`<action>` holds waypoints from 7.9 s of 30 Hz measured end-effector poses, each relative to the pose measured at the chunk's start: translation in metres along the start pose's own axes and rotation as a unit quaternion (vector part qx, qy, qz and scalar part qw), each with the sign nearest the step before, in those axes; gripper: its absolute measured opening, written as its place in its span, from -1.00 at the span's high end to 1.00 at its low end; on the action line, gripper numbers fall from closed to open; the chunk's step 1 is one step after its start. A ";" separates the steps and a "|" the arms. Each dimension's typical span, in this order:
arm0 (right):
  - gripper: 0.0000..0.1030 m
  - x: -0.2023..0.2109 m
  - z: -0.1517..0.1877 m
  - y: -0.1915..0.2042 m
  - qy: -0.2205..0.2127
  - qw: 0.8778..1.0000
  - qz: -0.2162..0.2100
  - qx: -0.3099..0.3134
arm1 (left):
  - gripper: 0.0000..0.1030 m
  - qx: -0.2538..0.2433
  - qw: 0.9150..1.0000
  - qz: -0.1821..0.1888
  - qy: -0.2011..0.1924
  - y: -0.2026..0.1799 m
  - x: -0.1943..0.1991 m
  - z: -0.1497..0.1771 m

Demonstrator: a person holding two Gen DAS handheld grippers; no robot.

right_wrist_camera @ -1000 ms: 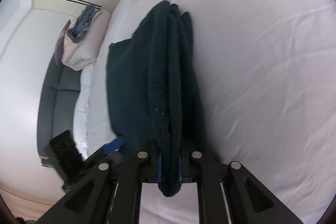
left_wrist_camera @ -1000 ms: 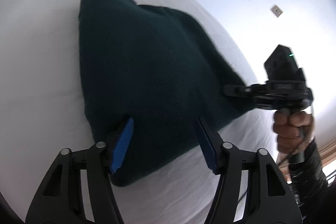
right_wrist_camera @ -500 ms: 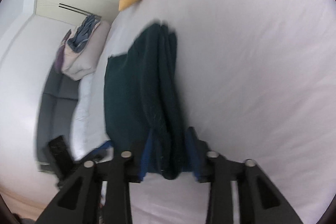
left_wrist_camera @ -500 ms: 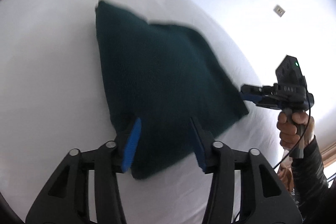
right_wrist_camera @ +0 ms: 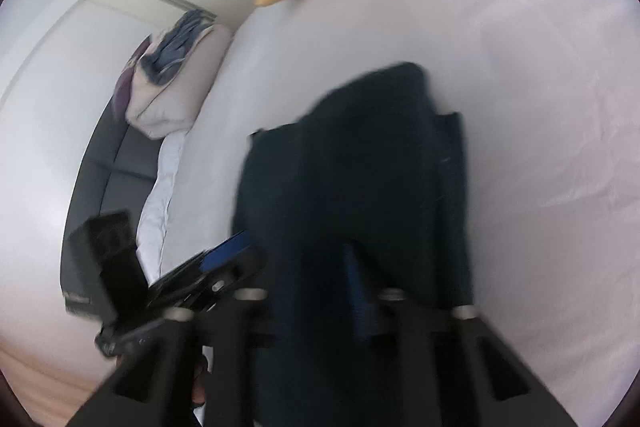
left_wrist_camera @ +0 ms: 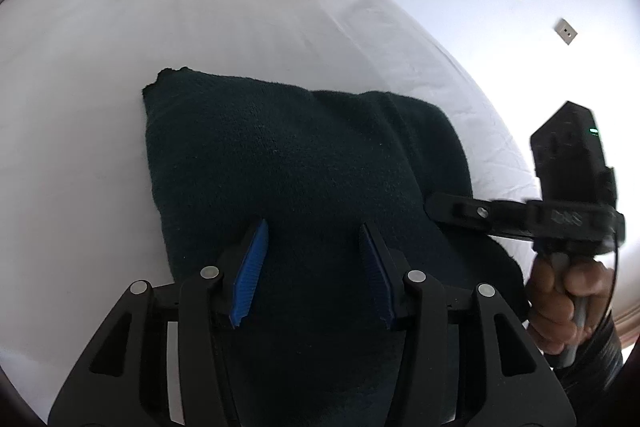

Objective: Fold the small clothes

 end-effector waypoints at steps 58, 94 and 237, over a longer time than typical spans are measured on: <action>0.55 0.061 0.098 0.127 0.001 0.969 0.177 0.175 | 0.29 0.038 0.999 -0.037 -0.004 0.030 0.169 0.122; -0.33 0.074 0.227 0.157 -0.072 0.965 0.205 0.149 | -0.77 0.029 0.961 -0.195 -0.192 0.094 0.317 0.256; -1.00 0.089 0.292 0.182 -0.044 0.903 0.383 0.190 | -1.00 0.077 0.962 -0.223 -0.141 0.084 0.293 0.307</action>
Point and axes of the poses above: each gripper's, at about its wrist camera, not at the fingertips, and x roughly against the way its jaws point, y to its left, z to its underside, the point moved 10 cm from there along -x, roughly the way its jaws point, and after that the axes turned 11 degrees about x, right-handed, at the moved point
